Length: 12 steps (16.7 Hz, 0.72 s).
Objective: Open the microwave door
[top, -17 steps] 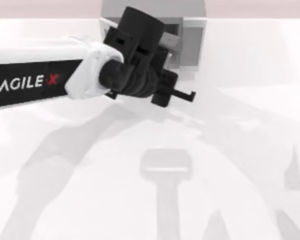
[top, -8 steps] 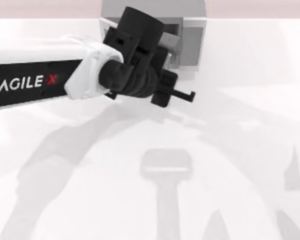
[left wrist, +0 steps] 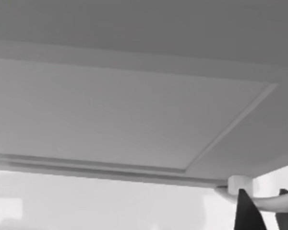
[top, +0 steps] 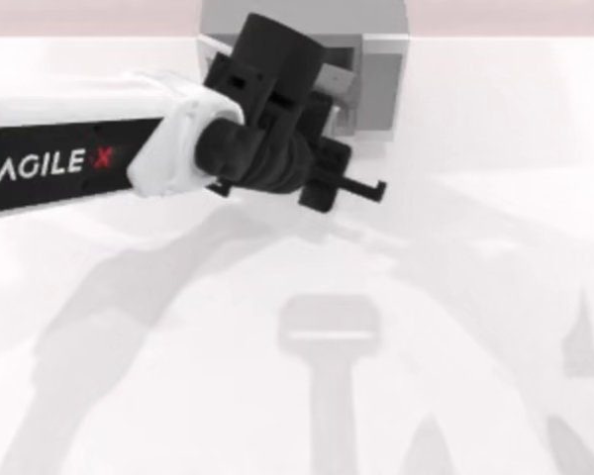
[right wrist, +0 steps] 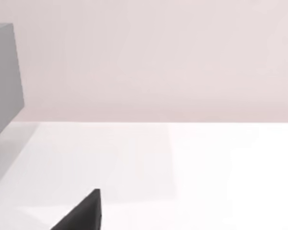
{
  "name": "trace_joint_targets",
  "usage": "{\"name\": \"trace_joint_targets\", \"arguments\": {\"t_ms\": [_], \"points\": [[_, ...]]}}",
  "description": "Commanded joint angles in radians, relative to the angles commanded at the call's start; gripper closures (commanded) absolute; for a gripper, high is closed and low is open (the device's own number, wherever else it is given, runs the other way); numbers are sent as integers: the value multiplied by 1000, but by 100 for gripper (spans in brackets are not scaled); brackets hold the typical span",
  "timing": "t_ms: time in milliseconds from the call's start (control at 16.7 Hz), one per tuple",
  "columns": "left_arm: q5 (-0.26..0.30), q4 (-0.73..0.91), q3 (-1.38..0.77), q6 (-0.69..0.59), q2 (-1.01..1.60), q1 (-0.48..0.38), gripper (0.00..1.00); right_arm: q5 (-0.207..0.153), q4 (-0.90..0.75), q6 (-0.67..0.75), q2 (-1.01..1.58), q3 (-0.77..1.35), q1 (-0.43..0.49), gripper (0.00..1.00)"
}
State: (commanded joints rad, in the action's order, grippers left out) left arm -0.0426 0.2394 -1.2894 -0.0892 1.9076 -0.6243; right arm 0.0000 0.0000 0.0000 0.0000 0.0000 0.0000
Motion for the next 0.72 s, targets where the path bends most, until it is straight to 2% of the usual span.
{"name": "trace_joint_targets", "arguments": {"t_ms": [240,720], "points": [[0,0,0,0,0,0,100,0,0,0,0,0,0,0],[36,-9,30,42,-22,15,100,0,0,0,0,0,0,0]]}}
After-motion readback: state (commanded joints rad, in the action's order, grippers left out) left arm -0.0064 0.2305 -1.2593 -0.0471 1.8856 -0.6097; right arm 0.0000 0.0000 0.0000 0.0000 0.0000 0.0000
